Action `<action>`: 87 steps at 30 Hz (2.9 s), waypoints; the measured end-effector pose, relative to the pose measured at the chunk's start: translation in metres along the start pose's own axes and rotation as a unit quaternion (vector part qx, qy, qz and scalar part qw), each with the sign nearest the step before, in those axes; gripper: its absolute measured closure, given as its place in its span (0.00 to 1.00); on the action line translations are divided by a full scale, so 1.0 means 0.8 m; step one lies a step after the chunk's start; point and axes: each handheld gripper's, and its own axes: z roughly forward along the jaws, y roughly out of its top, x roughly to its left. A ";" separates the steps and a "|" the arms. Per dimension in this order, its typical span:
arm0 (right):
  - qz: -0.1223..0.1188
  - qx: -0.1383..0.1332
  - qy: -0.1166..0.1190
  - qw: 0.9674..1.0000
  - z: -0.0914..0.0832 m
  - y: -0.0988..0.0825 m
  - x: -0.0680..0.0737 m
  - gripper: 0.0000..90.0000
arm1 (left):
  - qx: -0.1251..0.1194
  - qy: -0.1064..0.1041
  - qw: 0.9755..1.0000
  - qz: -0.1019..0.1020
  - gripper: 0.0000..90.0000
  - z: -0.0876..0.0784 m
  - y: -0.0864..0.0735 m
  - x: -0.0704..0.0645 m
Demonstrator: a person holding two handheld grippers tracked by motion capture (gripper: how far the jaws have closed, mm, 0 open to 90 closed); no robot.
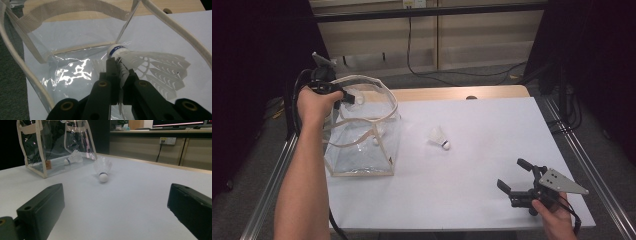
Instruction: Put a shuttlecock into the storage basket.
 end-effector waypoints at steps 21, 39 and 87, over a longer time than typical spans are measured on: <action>0.001 0.001 0.001 1.000 0.001 0.000 0.000 0.01 | -0.023 0.021 0.999 0.011 0.84 -0.002 -0.001 0.000; -0.001 0.001 0.000 1.000 0.000 0.000 0.000 0.01 | -0.036 -0.021 0.999 0.026 0.64 -0.021 -0.004 -0.023; -0.005 0.002 0.002 1.000 0.002 0.000 0.001 0.01 | -0.018 -0.094 0.987 0.132 0.27 -0.031 -0.020 -0.108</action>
